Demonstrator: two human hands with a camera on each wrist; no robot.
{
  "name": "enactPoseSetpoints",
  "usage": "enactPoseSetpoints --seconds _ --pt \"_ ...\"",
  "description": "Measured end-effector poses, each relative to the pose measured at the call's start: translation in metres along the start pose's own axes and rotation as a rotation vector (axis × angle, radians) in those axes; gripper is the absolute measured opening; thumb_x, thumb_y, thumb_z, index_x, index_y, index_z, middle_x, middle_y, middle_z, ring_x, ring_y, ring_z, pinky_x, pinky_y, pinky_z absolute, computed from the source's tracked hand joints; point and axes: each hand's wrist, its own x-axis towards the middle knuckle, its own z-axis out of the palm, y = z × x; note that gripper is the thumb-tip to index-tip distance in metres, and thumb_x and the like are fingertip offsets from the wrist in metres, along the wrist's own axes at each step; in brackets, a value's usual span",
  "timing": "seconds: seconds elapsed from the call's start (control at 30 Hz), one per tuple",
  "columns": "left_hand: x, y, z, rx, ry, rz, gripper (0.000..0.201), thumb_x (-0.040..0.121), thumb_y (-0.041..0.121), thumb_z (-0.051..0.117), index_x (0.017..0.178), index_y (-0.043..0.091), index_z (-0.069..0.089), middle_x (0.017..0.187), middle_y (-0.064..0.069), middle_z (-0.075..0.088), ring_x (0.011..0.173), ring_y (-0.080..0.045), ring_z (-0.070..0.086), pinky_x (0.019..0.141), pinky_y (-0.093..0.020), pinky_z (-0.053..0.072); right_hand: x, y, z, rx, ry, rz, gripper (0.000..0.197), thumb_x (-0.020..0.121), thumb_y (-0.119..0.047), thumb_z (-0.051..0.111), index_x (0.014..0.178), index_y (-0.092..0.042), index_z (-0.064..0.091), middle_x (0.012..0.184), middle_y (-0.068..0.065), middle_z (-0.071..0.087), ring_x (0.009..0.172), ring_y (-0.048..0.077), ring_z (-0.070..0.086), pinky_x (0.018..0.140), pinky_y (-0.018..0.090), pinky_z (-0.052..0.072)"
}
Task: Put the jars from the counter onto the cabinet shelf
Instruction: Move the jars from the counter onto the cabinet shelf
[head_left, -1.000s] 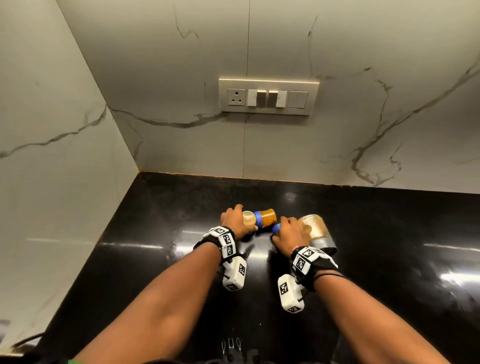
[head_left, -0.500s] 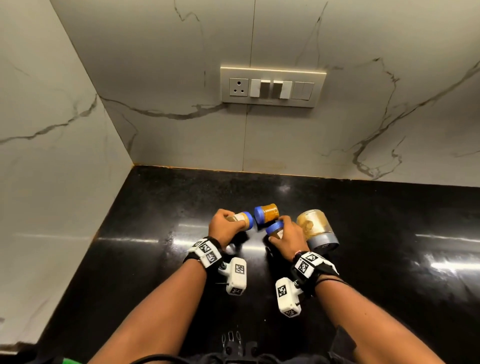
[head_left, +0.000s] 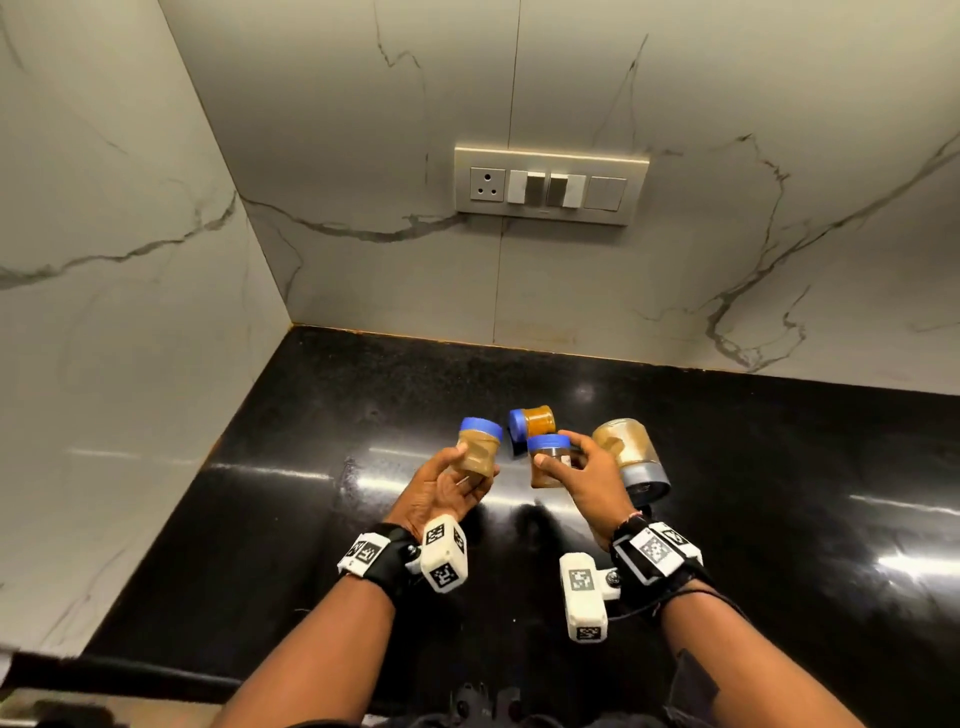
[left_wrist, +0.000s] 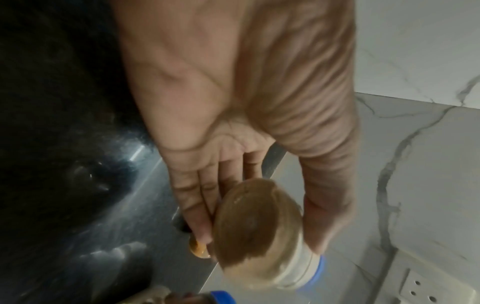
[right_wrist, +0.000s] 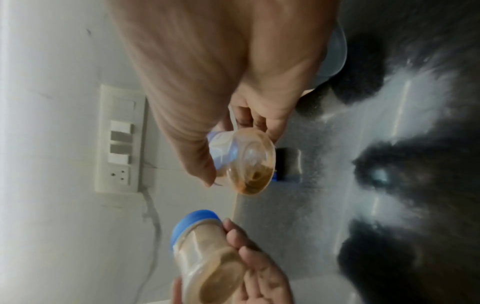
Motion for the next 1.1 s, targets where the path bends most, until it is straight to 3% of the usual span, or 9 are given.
enactPoseSetpoints --seconds 0.1,0.17,0.3,0.43,0.6,0.7,0.83,0.97,1.1 --pt "-0.005 -0.008 0.013 0.059 -0.098 0.036 0.087 0.058 0.016 0.092 0.134 -0.004 0.054 0.119 -0.024 0.066 0.104 -0.038 0.068 0.091 -0.041 0.058 -0.013 -0.016 -0.013 0.110 -0.055 -0.007 0.041 0.088 -0.013 0.075 0.126 -0.012 0.061 0.112 0.017 0.070 0.102 0.029 0.069 0.089 0.031 0.056" --pt "-0.010 -0.011 0.026 0.114 -0.145 0.049 0.074 0.071 0.007 0.082 0.137 -0.003 0.051 0.121 -0.026 0.064 0.109 -0.042 0.065 0.096 -0.045 0.056 -0.023 -0.029 -0.026 0.144 -0.104 -0.021 0.034 0.090 -0.012 0.071 0.123 -0.009 0.063 0.113 0.024 0.068 0.102 0.034 0.069 0.092 0.035 0.056" --pt "-0.019 -0.012 0.052 0.331 -0.206 0.111 0.046 0.090 0.002 0.065 0.135 0.002 0.053 0.131 -0.026 0.062 0.116 -0.044 0.063 0.099 -0.047 0.054 -0.040 -0.050 -0.050 0.191 -0.136 -0.060 0.024 0.093 -0.010 0.066 0.116 -0.012 0.066 0.111 0.018 0.068 0.096 0.021 0.071 0.085 0.028 0.059" --pt "-0.039 -0.002 0.102 0.571 -0.251 0.254 0.052 0.083 0.005 0.071 0.133 0.010 0.057 0.128 -0.025 0.064 0.114 -0.038 0.066 0.099 -0.046 0.054 -0.054 -0.074 -0.075 0.197 -0.140 -0.149 0.052 0.082 -0.012 0.076 0.132 -0.014 0.060 0.120 0.012 0.072 0.114 0.029 0.069 0.098 0.043 0.055" --pt "-0.069 0.026 0.179 0.813 -0.368 0.500 0.059 0.077 -0.007 0.077 0.131 0.005 0.058 0.125 -0.020 0.068 0.112 -0.034 0.066 0.093 -0.040 0.056 -0.077 -0.135 -0.108 0.117 -0.129 -0.368 0.064 0.073 -0.001 0.080 0.132 -0.011 0.059 0.123 0.007 0.072 0.114 0.022 0.069 0.095 0.031 0.056" --pt "-0.091 0.038 0.223 0.881 -0.404 0.641 0.061 0.075 -0.012 0.078 0.130 0.002 0.057 0.126 -0.020 0.067 0.115 -0.036 0.065 0.096 -0.045 0.056 -0.090 -0.174 -0.126 0.078 -0.109 -0.482 0.068 0.070 -0.004 0.081 0.134 -0.010 0.057 0.125 0.007 0.071 0.117 0.022 0.067 0.100 0.034 0.053" --pt "-0.123 0.050 0.272 0.996 -0.438 0.807 0.067 0.067 0.003 0.084 0.128 0.011 0.058 0.122 -0.007 0.071 0.114 -0.020 0.068 0.092 -0.028 0.056 -0.113 -0.224 -0.150 -0.035 -0.067 -0.626 0.066 0.072 -0.009 0.081 0.133 -0.017 0.057 0.125 -0.006 0.071 0.119 0.013 0.066 0.103 0.026 0.051" --pt "-0.150 0.059 0.315 1.058 -0.456 0.955 0.068 0.062 0.019 0.086 0.126 0.018 0.060 0.119 0.004 0.071 0.111 -0.012 0.068 0.088 -0.024 0.056 -0.136 -0.268 -0.167 -0.045 -0.064 -0.756 0.065 0.071 -0.004 0.081 0.131 -0.014 0.058 0.125 0.002 0.070 0.120 0.018 0.065 0.098 0.029 0.055" --pt "-0.173 0.074 0.361 1.046 -0.495 1.075 0.065 0.065 0.015 0.086 0.125 0.017 0.061 0.118 0.004 0.071 0.110 -0.012 0.067 0.094 -0.027 0.056 -0.150 -0.317 -0.179 0.017 -0.063 -0.870 0.068 0.067 -0.011 0.085 0.130 -0.014 0.059 0.121 0.006 0.070 0.113 0.021 0.067 0.098 0.046 0.055"
